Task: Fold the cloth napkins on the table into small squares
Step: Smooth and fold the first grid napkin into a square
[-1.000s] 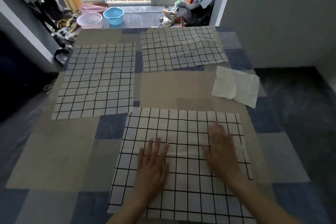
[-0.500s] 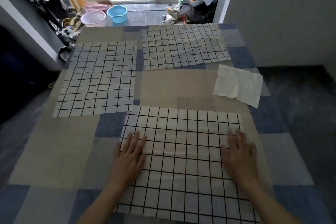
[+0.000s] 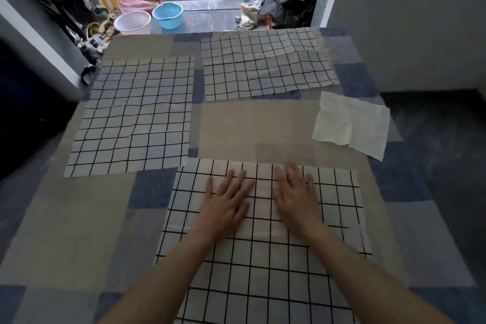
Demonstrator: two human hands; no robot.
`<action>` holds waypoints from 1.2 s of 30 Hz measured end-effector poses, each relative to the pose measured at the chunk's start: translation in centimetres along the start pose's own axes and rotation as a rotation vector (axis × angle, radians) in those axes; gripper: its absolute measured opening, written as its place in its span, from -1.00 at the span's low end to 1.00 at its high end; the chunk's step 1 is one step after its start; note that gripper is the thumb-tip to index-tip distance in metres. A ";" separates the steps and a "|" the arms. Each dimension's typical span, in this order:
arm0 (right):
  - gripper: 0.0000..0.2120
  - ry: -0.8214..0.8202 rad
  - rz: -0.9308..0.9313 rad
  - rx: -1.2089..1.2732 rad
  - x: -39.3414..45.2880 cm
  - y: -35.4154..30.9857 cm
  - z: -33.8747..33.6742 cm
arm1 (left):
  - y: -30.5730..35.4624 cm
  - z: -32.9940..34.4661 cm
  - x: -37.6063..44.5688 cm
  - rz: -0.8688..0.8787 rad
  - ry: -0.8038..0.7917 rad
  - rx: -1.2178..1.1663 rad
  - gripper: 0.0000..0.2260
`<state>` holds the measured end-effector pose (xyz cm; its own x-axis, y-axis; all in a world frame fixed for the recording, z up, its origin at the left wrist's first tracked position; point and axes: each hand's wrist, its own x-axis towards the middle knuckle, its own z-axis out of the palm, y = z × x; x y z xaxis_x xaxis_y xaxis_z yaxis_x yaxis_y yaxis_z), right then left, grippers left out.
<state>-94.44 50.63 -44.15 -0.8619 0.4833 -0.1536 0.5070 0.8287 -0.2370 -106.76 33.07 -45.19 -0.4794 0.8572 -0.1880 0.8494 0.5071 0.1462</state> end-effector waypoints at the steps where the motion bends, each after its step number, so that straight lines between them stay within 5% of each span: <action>1: -0.43 0.000 0.005 -0.018 0.0 1.7 0.0 | 0.0 0.0 -0.1 0.000 0.004 0.005 -0.52; 8: -0.54 0.306 0.422 0.153 -1.5 10.1 -5.0 | 0.7 -0.1 0.3 -0.031 0.046 -0.013 -0.51; 11: -0.72 0.265 0.529 0.060 -3.6 10.0 -5.7 | 0.7 0.0 0.3 -0.029 0.049 -0.029 -0.51; 15: -0.66 0.179 0.609 0.080 -4.6 9.3 -5.2 | 0.7 -0.1 0.4 -0.035 0.042 -0.037 -0.51; 23: -0.75 0.158 0.555 0.462 -3.8 8.9 -6.0 | 0.9 -0.1 0.4 -0.046 0.052 -0.035 -0.50; 27: -0.58 0.261 0.701 0.671 -3.4 9.8 -6.6 | 1.1 0.0 0.5 -0.059 0.046 -0.030 -0.50; 32: -0.42 0.202 0.816 0.818 -3.4 11.0 -6.9 | 1.3 0.1 0.6 -0.086 0.057 -0.037 -0.51; 36: -0.55 0.175 0.843 1.267 -3.2 10.5 -7.6 | 1.4 0.1 0.6 -0.094 0.050 -0.032 -0.50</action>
<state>-86.44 59.98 -38.82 -0.2717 0.7762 -0.5689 0.4333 -0.4292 -0.7925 -105.84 34.27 -45.23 -0.5678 0.8087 -0.1535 0.7930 0.5874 0.1614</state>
